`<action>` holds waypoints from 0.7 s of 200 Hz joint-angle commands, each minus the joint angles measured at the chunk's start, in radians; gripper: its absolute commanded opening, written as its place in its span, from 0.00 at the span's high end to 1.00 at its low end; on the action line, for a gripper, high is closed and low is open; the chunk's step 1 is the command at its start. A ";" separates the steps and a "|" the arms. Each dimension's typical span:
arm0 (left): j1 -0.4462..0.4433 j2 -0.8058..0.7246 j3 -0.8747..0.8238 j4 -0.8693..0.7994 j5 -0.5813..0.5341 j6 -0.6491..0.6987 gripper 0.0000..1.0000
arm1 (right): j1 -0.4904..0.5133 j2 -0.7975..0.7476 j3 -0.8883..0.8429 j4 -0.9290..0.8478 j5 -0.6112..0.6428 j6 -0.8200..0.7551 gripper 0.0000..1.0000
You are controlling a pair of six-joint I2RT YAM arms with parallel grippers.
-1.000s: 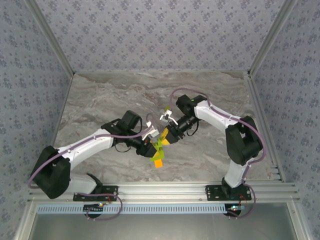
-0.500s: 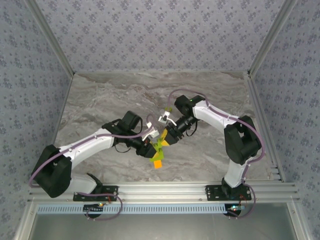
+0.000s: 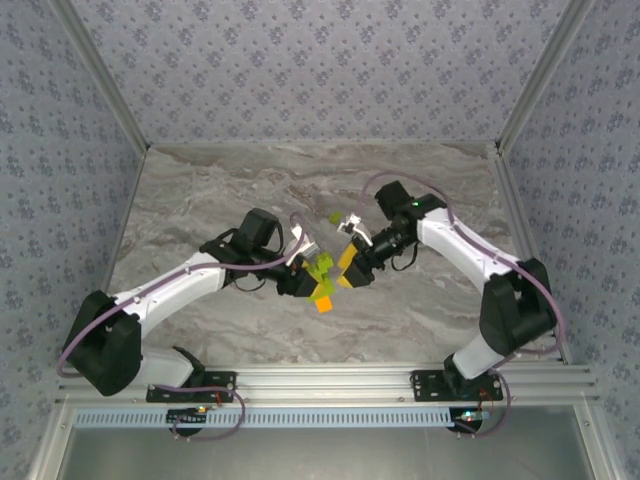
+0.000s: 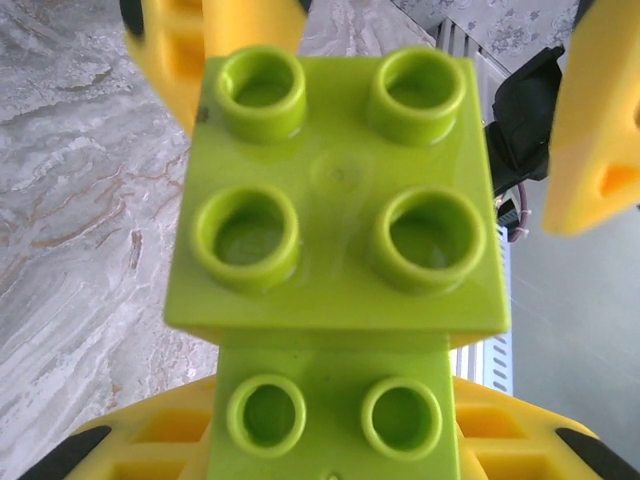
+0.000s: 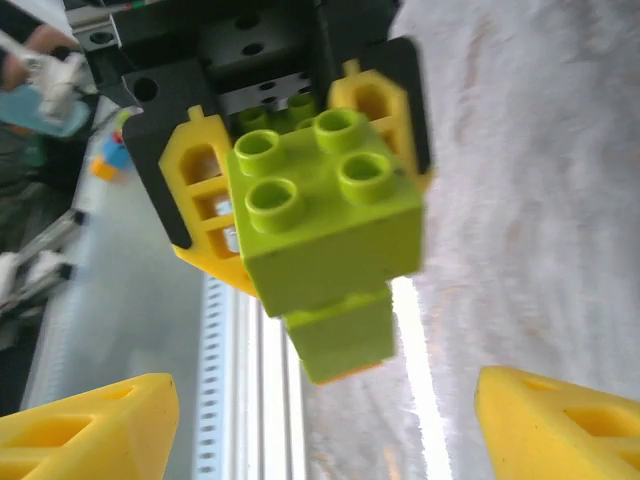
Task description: Assemble a carrot with lego
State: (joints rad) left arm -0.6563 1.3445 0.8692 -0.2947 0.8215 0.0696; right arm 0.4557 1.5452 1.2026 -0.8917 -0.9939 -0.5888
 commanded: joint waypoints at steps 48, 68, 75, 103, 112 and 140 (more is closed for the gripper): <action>0.006 0.040 0.058 0.052 -0.626 -0.147 0.80 | -0.124 -0.161 -0.146 0.440 0.831 0.575 0.21; 0.004 0.058 0.123 -0.003 -0.947 -0.328 0.80 | -0.123 -0.157 -0.182 0.483 0.994 0.694 0.20; 0.006 0.067 0.144 -0.042 -1.081 -0.430 0.81 | -0.118 -0.148 -0.194 0.506 1.009 0.721 0.20; 0.005 0.089 0.162 -0.155 -1.293 -0.761 0.79 | -0.056 -0.071 -0.203 0.612 1.062 0.739 0.20; 0.002 0.092 0.154 -0.190 -1.342 -0.863 0.79 | -0.040 -0.032 -0.194 0.643 1.073 0.737 0.20; -0.005 0.114 0.153 -0.289 -1.414 -1.088 0.77 | -0.005 0.058 -0.209 0.832 1.000 0.611 0.20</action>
State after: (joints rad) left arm -0.6506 1.4319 1.0092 -0.4397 -0.4080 -0.7055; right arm 0.4267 1.5452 1.0080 -0.2520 0.0086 0.0868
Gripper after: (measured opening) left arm 0.345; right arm 0.797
